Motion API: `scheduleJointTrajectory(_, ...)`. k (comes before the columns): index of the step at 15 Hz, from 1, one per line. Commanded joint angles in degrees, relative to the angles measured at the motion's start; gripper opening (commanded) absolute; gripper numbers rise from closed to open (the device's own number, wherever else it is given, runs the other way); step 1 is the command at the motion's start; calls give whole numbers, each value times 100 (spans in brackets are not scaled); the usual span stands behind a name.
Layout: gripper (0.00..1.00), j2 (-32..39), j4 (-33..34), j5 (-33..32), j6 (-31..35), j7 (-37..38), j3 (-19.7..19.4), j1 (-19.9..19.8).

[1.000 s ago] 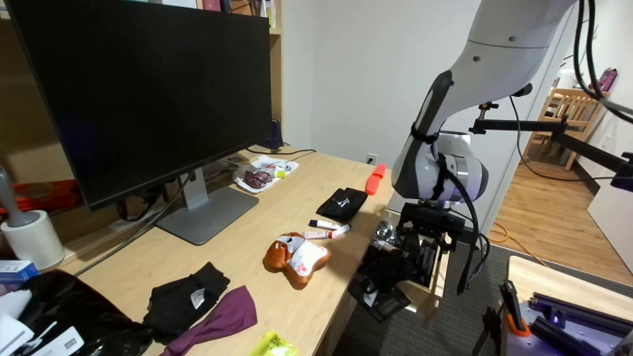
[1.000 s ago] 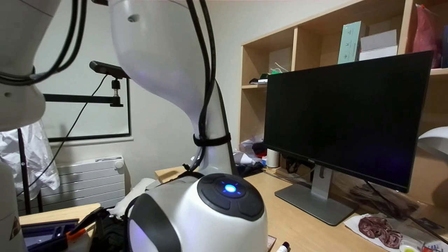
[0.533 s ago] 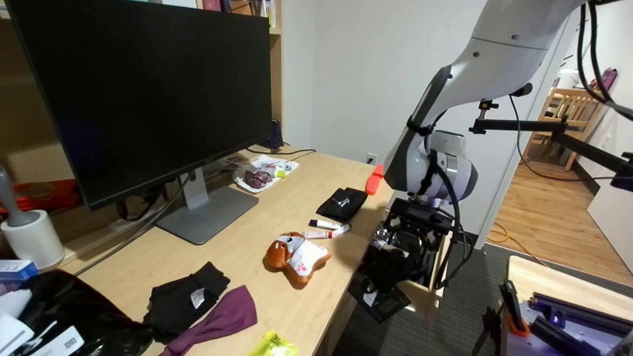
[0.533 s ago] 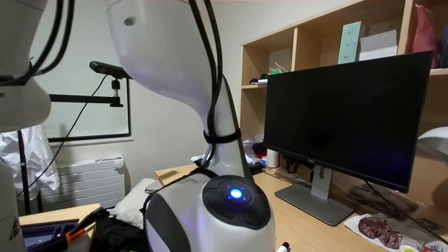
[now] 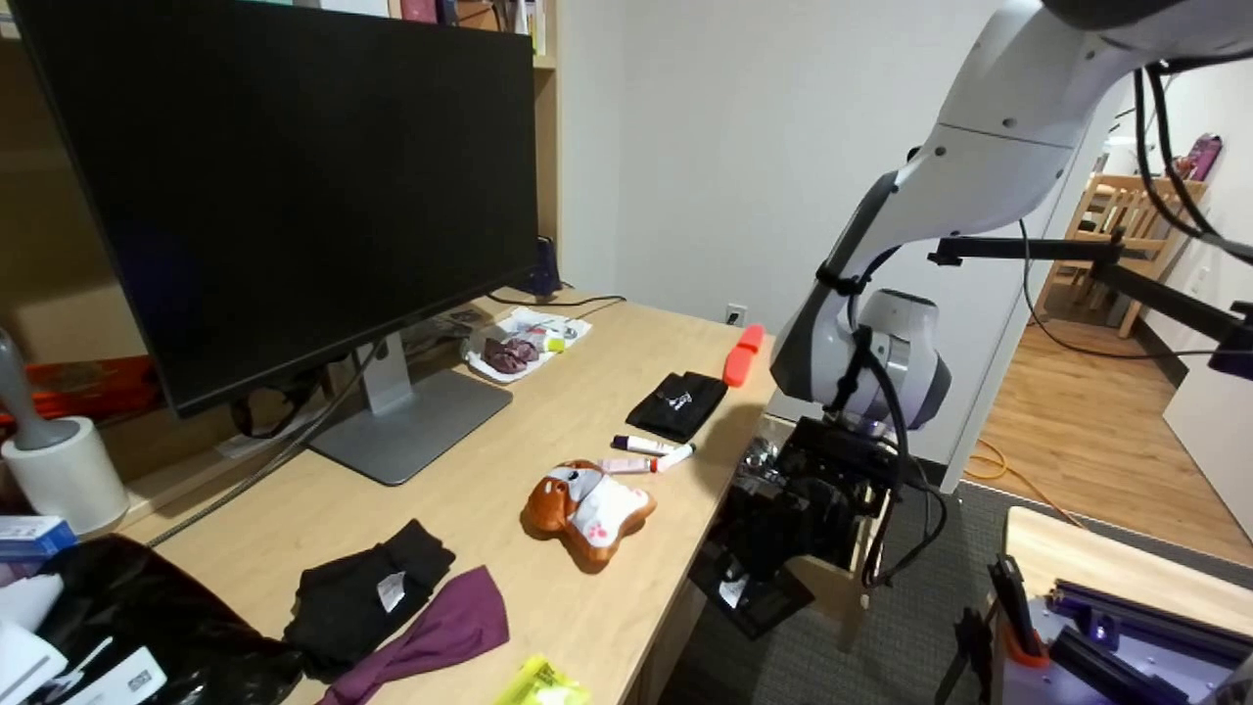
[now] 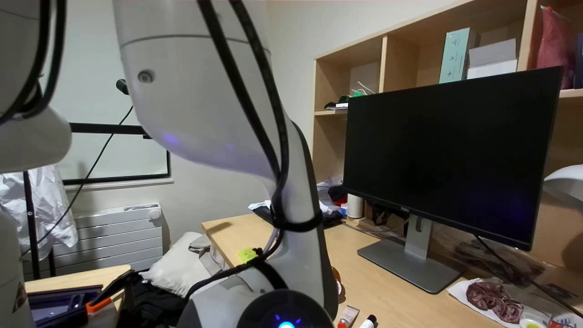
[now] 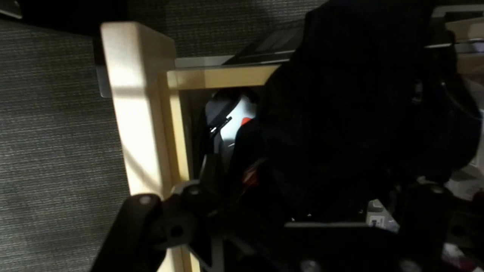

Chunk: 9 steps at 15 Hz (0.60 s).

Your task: Place the set of socks in the left side of the desk

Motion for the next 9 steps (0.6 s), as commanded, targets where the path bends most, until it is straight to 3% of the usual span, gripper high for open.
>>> scheduleJointTrajectory(1,100,464,220,-69,322,-731,636,-856)
scheduleJointTrajectory(4,100,791,323,-363,522,-1057,1155,-1518)
scheduleJointTrajectory(7,98,1036,352,-891,598,-1022,1328,-1912)
scheduleJointTrajectory(8,77,1107,354,-1089,618,-972,1351,-2011)
scheduleJointTrajectory(9,74,1172,360,-1270,642,-937,1329,-2052)
